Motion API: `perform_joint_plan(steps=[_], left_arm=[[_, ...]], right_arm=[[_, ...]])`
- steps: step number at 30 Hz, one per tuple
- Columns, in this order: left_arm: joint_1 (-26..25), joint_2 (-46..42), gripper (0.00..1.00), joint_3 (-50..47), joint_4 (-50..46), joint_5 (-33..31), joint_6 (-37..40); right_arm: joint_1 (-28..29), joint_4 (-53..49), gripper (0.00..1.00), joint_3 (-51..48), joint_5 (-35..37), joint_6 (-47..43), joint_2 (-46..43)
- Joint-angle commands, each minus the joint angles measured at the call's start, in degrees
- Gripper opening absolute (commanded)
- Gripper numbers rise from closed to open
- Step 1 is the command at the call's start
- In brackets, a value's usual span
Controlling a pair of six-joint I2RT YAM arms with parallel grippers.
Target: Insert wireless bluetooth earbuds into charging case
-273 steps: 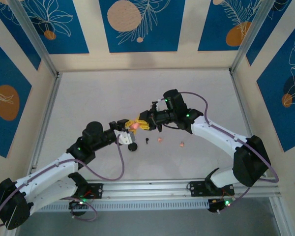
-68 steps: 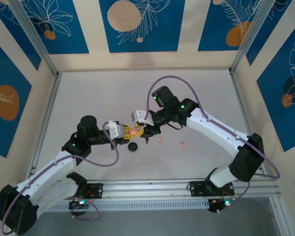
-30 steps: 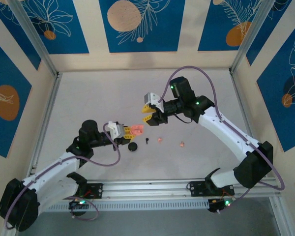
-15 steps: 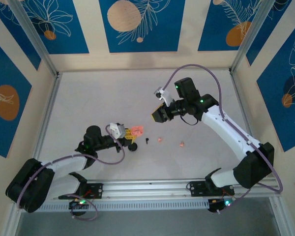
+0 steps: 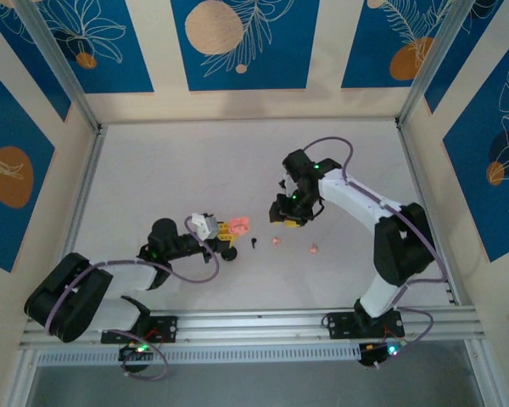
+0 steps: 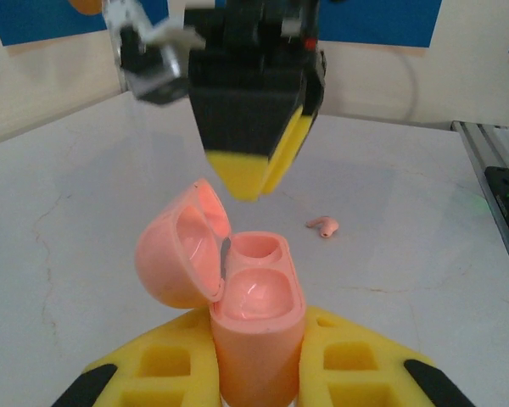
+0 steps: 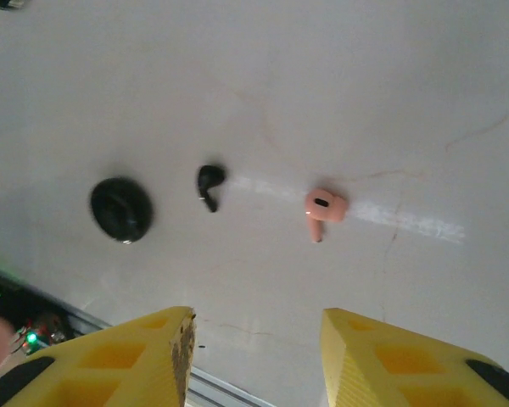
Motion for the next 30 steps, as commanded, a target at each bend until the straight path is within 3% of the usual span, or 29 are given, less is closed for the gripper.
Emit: perform_joint_plan(steps=[1, 14, 30], left_arm=[[0.5, 1.0, 0.14, 0.1, 4.5, 2.4, 0.3], [1.0, -1.0, 0.14, 1.2, -0.5, 2.5, 2.2], [1.7, -5.8, 0.14, 1.5, -8.3, 2.1, 4.3]], right_arm=[[1.6, -4.6, 0.44, 1.9, 2.1, 4.1, 4.5], [2.8, -3.6, 0.44, 5.9, 3.1, 3.6, 15.3], [3.2, -4.3, 0.41, 6.8, 4.1, 3.4, 18.9]])
